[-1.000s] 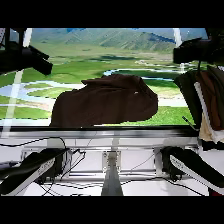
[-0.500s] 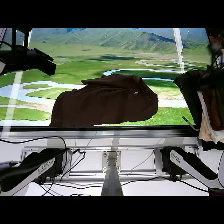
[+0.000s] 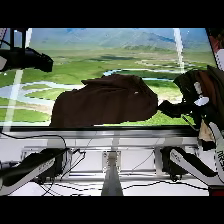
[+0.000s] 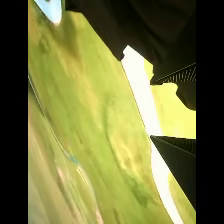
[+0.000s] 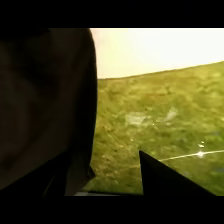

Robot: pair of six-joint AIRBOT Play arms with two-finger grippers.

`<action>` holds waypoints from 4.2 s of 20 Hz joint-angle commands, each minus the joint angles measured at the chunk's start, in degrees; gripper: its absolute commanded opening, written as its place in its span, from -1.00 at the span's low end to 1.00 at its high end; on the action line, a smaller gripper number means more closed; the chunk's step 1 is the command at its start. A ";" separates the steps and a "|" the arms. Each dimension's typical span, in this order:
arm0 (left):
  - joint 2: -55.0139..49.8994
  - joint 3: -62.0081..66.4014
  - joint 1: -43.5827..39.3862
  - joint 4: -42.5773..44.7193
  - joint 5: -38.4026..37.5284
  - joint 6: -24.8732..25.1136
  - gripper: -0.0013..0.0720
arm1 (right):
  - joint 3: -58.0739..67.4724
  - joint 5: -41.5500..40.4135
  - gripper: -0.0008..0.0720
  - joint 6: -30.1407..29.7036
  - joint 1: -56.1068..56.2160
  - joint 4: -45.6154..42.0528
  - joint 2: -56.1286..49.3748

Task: Fold the clothes and pants, and hang the long-sleeved shirts on hangers.

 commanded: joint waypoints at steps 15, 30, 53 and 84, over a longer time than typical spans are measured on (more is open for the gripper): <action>-4.33 -29.97 33.92 -9.79 -15.50 8.44 0.06 | -2.23 -4.04 -0.94 -29.42 -0.11 20.04 -1.86; -17.90 -36.68 34.16 -9.97 -17.18 13.07 -0.44 | -2.23 -3.89 -0.94 -29.38 -0.11 20.09 -1.42; 14.71 12.37 34.56 -66.51 6.19 22.01 -0.93 | 49.09 -4.68 -0.94 -29.29 6.19 19.08 28.65; -33.99 12.09 6.99 -18.62 5.49 1.84 -0.93 | 43.82 -2.93 -0.94 0.35 6.01 -6.99 -20.48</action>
